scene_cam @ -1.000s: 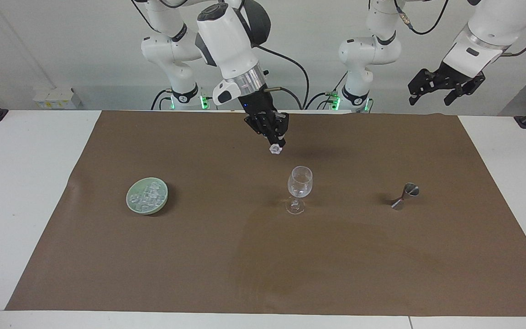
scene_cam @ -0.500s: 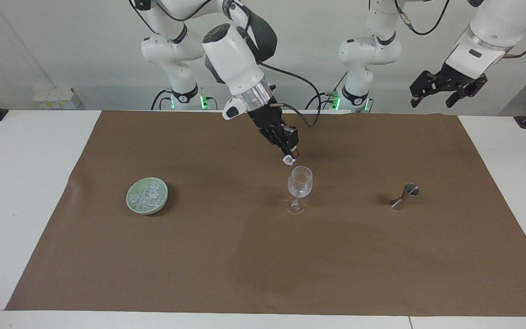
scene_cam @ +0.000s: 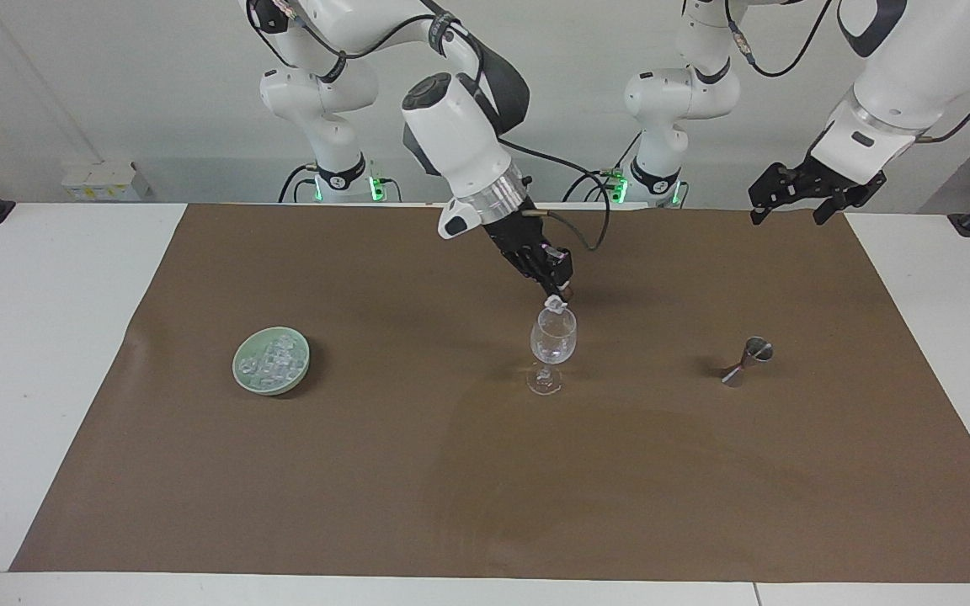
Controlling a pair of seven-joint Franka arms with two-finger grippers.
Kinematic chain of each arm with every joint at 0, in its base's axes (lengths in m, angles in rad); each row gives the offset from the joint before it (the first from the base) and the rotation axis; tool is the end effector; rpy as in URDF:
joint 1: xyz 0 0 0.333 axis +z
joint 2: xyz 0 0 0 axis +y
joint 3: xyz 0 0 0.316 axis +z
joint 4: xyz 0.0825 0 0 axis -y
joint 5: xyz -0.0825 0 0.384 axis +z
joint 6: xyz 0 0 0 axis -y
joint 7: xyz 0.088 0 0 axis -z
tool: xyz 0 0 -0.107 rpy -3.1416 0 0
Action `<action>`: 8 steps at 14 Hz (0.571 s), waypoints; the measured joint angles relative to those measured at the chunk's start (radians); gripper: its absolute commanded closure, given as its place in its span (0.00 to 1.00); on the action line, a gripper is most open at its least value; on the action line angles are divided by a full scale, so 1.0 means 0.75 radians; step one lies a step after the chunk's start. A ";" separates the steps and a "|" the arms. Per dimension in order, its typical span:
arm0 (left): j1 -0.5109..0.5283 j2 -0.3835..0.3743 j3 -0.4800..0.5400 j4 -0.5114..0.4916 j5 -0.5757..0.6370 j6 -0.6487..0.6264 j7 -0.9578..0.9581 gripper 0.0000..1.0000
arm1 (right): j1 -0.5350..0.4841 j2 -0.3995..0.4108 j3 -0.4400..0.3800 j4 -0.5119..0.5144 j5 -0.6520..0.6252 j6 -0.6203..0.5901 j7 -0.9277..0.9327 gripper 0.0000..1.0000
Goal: Pour wine and add ice with both arms
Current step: 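Open the right gripper to drop the ice into the glass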
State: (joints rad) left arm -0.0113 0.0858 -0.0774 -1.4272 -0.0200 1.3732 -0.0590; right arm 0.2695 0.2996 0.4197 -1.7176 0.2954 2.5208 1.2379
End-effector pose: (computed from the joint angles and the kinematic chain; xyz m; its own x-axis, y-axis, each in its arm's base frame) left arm 0.5578 -0.0499 0.6273 0.9895 -0.0334 -0.1403 -0.0311 -0.9993 0.0184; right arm 0.5442 0.4067 0.4830 0.7287 -0.6504 -0.2142 -0.6433 -0.5431 -0.5396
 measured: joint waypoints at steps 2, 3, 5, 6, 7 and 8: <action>0.000 -0.001 0.000 0.002 0.000 0.002 0.000 0.00 | -0.009 0.000 -0.007 0.000 -0.001 0.000 0.000 1.00; 0.000 -0.002 0.000 0.003 0.000 0.003 0.000 0.00 | -0.014 0.000 -0.009 -0.001 -0.002 0.000 -0.001 1.00; 0.000 -0.002 0.000 0.005 0.000 0.004 0.000 0.00 | -0.018 0.000 -0.010 -0.010 -0.002 0.000 -0.004 0.99; 0.000 -0.003 0.000 0.006 0.000 0.005 0.000 0.00 | -0.017 0.001 -0.009 -0.018 -0.002 0.000 -0.004 0.88; 0.000 -0.003 0.001 0.006 0.000 0.005 0.000 0.00 | -0.017 0.001 -0.009 -0.024 -0.002 0.000 -0.004 0.65; 0.000 -0.003 0.001 0.007 0.000 0.006 0.000 0.00 | -0.017 0.001 -0.009 -0.027 -0.002 0.000 -0.004 0.41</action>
State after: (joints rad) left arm -0.0113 0.0839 -0.0770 -1.4223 -0.0200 1.3774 -0.0590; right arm 0.2564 0.3000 0.4128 -1.7378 0.2936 2.5207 1.2349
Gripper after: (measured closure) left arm 0.000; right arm 0.736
